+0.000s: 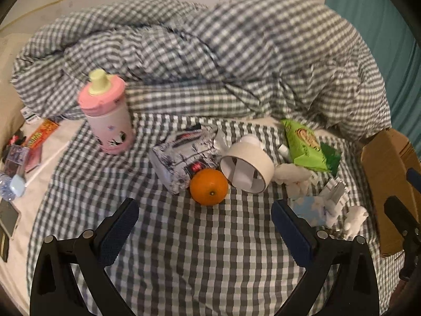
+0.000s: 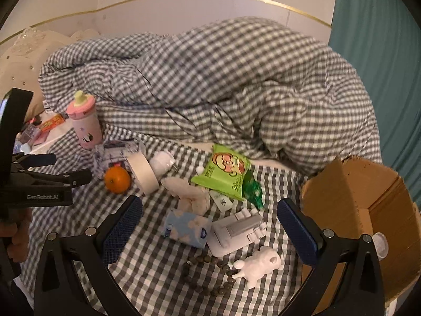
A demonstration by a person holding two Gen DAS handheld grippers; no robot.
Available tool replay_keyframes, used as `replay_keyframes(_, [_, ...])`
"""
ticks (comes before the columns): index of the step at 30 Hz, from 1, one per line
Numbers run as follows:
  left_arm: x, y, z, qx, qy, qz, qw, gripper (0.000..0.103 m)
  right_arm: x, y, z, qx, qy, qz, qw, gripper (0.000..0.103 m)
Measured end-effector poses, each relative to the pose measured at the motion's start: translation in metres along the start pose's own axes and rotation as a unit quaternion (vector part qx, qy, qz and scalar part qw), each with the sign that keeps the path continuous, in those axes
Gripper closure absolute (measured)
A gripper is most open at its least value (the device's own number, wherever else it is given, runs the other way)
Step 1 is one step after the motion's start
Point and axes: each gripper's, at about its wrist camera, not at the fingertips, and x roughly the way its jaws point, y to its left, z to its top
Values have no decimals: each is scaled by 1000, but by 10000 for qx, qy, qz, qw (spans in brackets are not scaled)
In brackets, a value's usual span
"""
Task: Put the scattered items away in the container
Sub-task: 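Grasp the orange with the left tool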
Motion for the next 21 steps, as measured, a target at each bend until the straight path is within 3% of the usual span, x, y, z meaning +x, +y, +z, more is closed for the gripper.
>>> replay_keyframes(7, [56,-6,4,68,336,-10,9994,14,28,-11,-10,94,154,49,9998,0])
replay_keyframes(12, [95,-10,6,131,610,-8,9981,33,40,-20,-13,168,227,32,9996,0])
replay_keyframes(21, [124,-12,2,106,729,83,9972,38,53,-30,-18,240,300,57,9992,0])
